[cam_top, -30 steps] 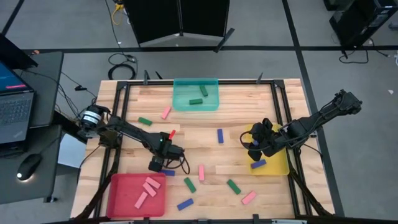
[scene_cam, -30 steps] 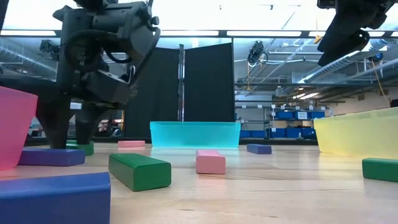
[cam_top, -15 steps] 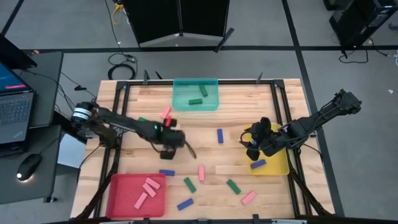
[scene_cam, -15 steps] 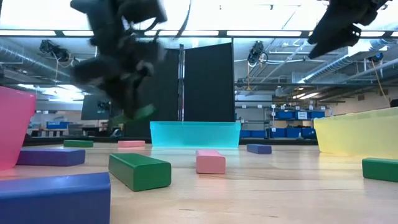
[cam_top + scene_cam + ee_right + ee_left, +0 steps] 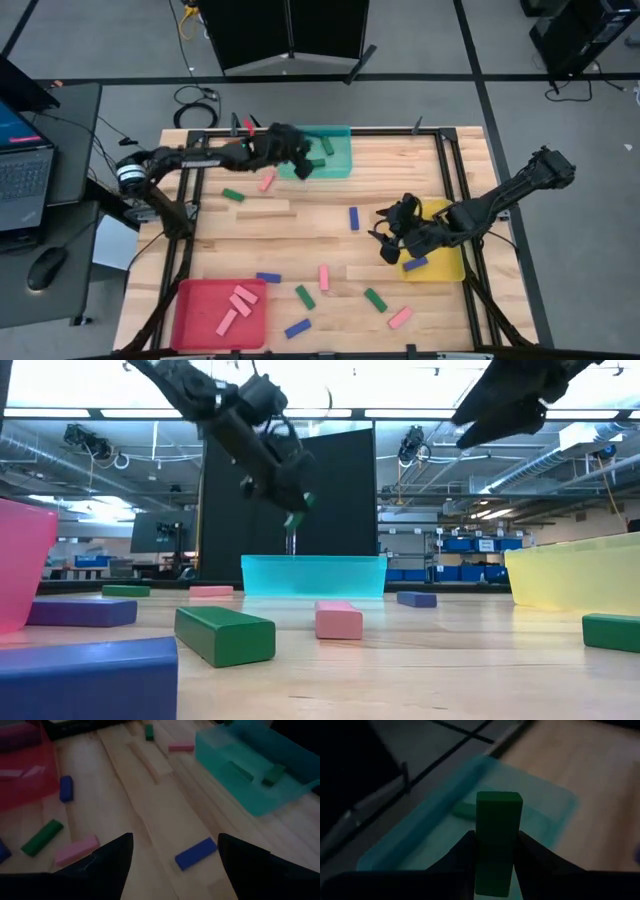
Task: Sort blocks
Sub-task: Put the green block into the blue bin, then put the blue block into the yellow bin
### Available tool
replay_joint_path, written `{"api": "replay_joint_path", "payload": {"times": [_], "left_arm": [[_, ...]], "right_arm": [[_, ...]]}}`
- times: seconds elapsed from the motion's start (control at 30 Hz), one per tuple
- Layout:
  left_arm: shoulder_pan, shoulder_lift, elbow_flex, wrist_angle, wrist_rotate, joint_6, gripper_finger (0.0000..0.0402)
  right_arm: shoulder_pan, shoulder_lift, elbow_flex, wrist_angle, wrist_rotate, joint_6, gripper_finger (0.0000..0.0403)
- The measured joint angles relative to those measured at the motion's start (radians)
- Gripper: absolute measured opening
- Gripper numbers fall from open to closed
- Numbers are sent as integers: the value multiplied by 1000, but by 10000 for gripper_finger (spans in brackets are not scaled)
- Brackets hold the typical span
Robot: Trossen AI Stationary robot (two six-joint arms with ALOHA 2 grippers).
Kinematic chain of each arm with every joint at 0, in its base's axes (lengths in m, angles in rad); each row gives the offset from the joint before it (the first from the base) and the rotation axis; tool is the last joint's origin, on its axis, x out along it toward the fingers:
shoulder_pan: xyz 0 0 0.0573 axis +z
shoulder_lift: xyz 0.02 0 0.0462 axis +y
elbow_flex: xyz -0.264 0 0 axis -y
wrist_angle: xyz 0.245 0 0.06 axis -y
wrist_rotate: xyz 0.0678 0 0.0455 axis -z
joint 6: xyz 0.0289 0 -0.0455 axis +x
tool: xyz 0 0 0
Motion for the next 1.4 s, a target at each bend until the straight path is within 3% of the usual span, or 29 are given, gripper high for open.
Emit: {"api": "replay_joint_path", "payload": {"times": [0.13, 0.4, 0.53, 0.8, 1.07, 1.4], "left_arm": [[88, 44, 0, 47, 33, -125, 113], [122, 44, 0, 61, 204, -167, 303], [114, -7, 0, 83, 271, -211, 346], [107, -298, 1, -97, 238, -187, 326], [74, -593, -2, -448, 64, -216, 293], [-5, -741, -3, -721, -44, -310, 285]], "right_arm": [[-16, 82, 0, 55, 8, 8, 301], [-102, 228, 0, 109, 8, 149, 300], [-171, 284, 0, 116, -46, 251, 294], [-259, 415, 28, 118, -162, 358, 289], [-320, 582, 167, -14, -197, 382, 289], [-368, 711, 206, -28, -256, 449, 283]]}}
